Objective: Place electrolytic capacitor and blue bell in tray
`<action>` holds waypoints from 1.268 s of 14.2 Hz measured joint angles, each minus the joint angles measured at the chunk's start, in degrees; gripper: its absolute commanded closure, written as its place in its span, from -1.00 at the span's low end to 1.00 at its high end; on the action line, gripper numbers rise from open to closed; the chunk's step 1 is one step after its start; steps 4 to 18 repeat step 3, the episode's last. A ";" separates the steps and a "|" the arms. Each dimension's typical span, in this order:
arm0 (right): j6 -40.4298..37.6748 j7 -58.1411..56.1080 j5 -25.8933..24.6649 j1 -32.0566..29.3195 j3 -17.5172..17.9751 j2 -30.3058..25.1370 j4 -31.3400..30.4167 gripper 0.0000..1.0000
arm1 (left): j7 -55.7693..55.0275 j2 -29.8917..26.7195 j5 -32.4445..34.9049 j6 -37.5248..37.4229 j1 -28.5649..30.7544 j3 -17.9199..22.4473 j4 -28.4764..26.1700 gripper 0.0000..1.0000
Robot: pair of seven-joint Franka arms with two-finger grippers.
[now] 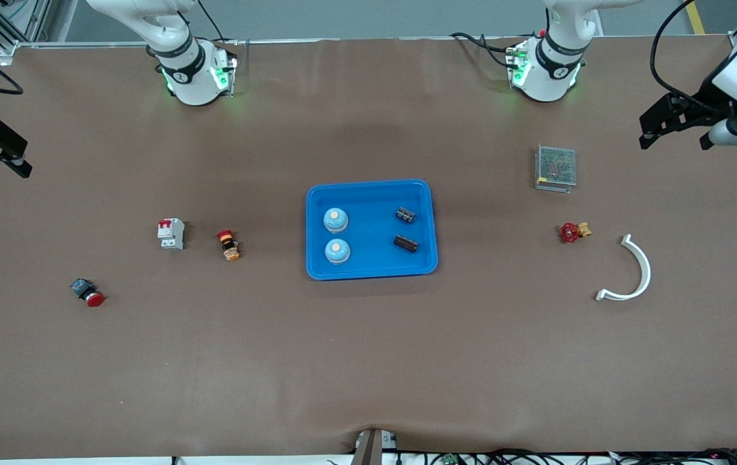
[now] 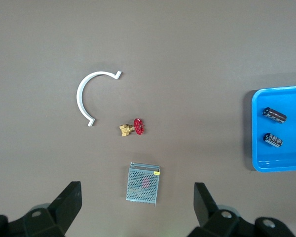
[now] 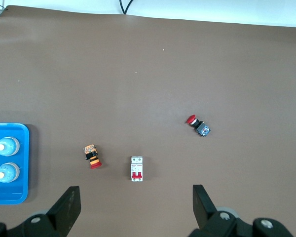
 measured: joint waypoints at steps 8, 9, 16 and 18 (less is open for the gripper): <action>-0.64 0.04 0.02 0.62 0.04 -0.02 0.11 -1.00 | 0.00 0.02 0.00 -0.85 0.00 0.01 0.21 -1.00; -0.64 0.04 0.02 0.62 0.04 -0.02 0.11 -1.00 | 0.00 0.02 0.00 -0.85 0.00 0.01 0.21 -1.00; -0.64 0.04 0.02 0.62 0.04 -0.02 0.11 -1.00 | 0.00 0.02 0.00 -0.85 0.00 0.01 0.21 -1.00; -0.64 0.04 0.02 0.62 0.04 -0.02 0.11 -1.00 | 0.00 0.02 0.00 -0.85 0.00 0.01 0.21 -1.00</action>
